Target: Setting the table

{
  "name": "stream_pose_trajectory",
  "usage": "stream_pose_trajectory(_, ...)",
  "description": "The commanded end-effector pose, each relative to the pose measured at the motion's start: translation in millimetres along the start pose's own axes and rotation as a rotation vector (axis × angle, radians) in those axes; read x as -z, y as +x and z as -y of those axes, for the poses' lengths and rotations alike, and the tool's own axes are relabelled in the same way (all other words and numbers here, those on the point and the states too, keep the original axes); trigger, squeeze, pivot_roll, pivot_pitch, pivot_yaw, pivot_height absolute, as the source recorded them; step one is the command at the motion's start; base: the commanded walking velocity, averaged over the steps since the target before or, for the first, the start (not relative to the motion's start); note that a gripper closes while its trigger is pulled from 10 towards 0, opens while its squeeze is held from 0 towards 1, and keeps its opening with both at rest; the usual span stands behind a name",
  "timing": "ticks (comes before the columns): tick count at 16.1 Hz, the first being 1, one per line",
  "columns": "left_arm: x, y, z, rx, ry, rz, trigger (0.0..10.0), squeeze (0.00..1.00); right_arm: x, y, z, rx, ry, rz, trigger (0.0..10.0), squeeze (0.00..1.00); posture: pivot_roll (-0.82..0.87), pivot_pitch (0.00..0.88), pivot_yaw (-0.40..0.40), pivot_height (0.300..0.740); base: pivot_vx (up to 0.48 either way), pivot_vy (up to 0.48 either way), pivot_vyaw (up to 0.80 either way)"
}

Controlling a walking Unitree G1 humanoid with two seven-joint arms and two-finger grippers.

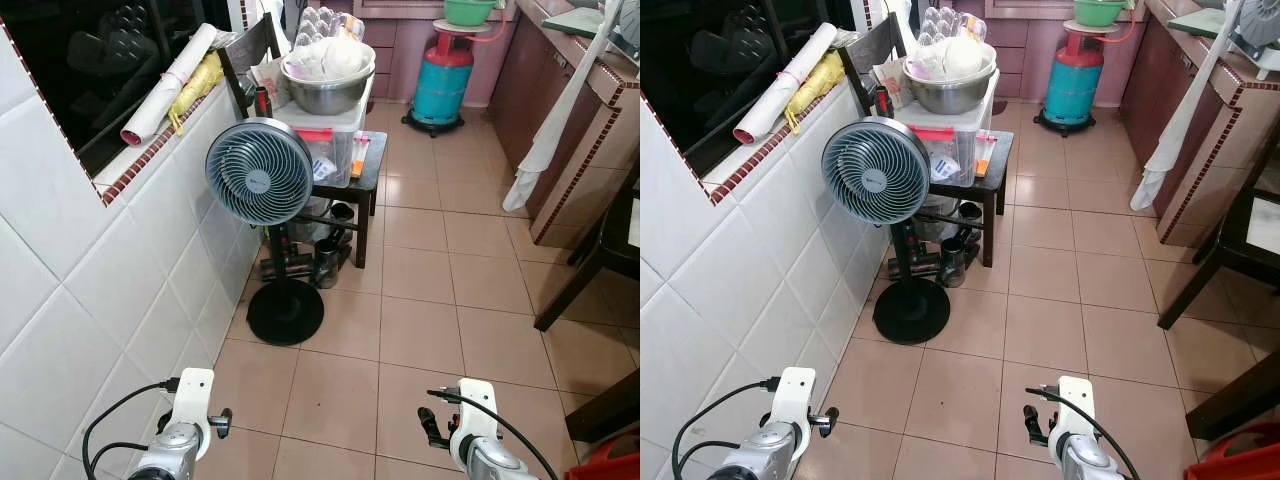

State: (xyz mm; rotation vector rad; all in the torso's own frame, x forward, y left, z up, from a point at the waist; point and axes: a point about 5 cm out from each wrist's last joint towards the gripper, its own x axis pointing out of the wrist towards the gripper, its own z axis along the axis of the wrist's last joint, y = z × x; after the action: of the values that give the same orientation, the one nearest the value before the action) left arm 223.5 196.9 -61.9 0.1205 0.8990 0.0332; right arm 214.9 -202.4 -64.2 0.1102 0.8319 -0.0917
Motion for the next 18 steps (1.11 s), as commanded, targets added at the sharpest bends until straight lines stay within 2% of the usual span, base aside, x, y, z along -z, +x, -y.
stream_pose_trajectory(1,-19.4,-0.3,-4.6,0.000,-0.298,0.153,10.0,0.00,-5.1,6.8,-75.4,-0.149,-0.162,-0.096,10.0,0.00,0.22,0.000,-0.124,0.740,0.000,0.000,0.00)
stream_pose_trajectory(7,-15.4,-0.3,-3.5,0.000,-0.286,0.134,10.0,0.00,-6.3,7.0,-76.1,-0.149,-0.168,-0.094,10.0,0.00,0.23,0.000,-0.126,0.740,0.000,0.000,0.00)
stream_pose_trajectory(8,-12.9,0.0,9.6,0.056,-0.240,0.116,10.0,0.00,-15.0,7.8,-83.2,-0.186,-0.248,-0.063,10.0,0.00,0.21,0.000,-0.125,0.740,0.000,0.000,0.00)
stream_pose_trajectory(9,-13.2,0.1,14.5,0.078,-0.222,0.114,10.0,0.00,-18.3,8.0,-85.9,-0.202,-0.279,-0.051,10.0,0.00,0.21,0.000,-0.127,0.740,0.000,0.000,0.00)
stream_pose_trajectory(14,-15.6,0.2,14.4,0.094,-0.237,0.125,10.0,0.00,-20.7,8.1,-87.9,-0.211,-0.278,-0.038,10.0,0.00,0.20,0.000,-0.120,0.740,0.000,0.000,0.00)
stream_pose_trajectory(16,-20.8,-0.1,15.7,0.121,-0.195,0.156,10.0,0.00,-29.7,9.4,-83.5,-0.170,-0.286,0.006,10.0,0.00,0.20,0.000,-0.117,0.740,0.000,0.000,0.00)
stream_pose_trajectory(18,-36.3,-1.3,14.7,0.187,-0.080,0.234,10.0,0.00,-56.5,11.2,-70.1,-0.136,-0.261,0.116,10.0,0.00,0.19,0.000,-0.094,0.740,0.000,0.000,0.00)
